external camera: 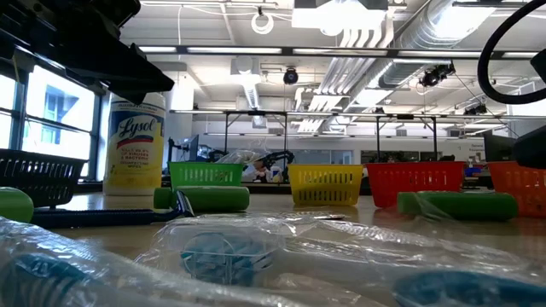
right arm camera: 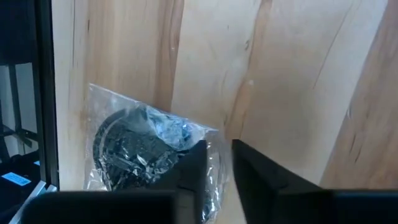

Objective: Pick & Place Travel size toiletries
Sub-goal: Put the black hairbrush into the orange bin

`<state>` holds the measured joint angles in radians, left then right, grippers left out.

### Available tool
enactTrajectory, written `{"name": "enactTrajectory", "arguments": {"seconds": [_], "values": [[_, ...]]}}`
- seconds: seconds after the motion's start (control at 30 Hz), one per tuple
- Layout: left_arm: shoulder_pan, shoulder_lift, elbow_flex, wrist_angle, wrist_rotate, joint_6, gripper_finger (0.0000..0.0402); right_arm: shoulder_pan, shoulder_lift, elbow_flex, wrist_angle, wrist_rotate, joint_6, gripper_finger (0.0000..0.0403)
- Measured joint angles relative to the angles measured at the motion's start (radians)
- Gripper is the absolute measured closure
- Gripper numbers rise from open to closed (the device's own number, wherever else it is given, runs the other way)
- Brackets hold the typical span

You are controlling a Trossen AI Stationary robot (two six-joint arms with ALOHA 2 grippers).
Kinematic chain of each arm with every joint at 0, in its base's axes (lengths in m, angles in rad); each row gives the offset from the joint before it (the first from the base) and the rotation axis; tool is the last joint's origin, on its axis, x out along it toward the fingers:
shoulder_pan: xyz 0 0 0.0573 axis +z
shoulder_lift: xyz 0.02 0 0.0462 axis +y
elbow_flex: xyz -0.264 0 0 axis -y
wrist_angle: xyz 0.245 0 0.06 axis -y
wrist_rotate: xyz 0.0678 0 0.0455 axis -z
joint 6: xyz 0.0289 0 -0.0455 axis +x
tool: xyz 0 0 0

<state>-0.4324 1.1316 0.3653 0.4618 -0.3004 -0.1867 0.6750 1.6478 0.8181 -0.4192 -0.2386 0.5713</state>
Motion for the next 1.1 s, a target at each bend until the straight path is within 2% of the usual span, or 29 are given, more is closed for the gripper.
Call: {"name": "enactTrajectory", "arguments": {"seconds": [0.13,0.27,0.47,0.67,0.83,0.97,1.1], "values": [[0.000,0.000,0.000,0.000,0.000,0.002,0.0290,0.000,0.000,0.000,0.002,0.001,-0.005,0.0390],[0.000,0.000,0.000,0.000,0.000,0.002,0.0290,0.000,0.000,0.010,0.017,0.000,-0.025,0.0399],[0.000,0.000,0.000,0.000,0.000,0.002,0.0290,-0.008,-0.044,0.094,-0.009,0.024,-0.064,0.0400],[0.000,0.000,0.000,0.000,0.000,0.002,0.0290,-0.016,-0.146,0.202,-0.160,0.145,-0.104,0.0401],[0.000,0.000,0.000,0.000,0.000,-0.001,0.0290,-0.017,-0.248,0.263,-0.323,0.287,-0.092,0.0401],[0.000,0.000,0.000,0.000,0.000,-0.001,0.0290,-0.025,-0.339,0.266,-0.469,0.401,0.026,0.0401],[0.000,0.000,0.000,0.000,0.000,-0.001,0.0290,-0.052,-0.417,0.266,-0.614,0.435,0.177,0.0401]]}}
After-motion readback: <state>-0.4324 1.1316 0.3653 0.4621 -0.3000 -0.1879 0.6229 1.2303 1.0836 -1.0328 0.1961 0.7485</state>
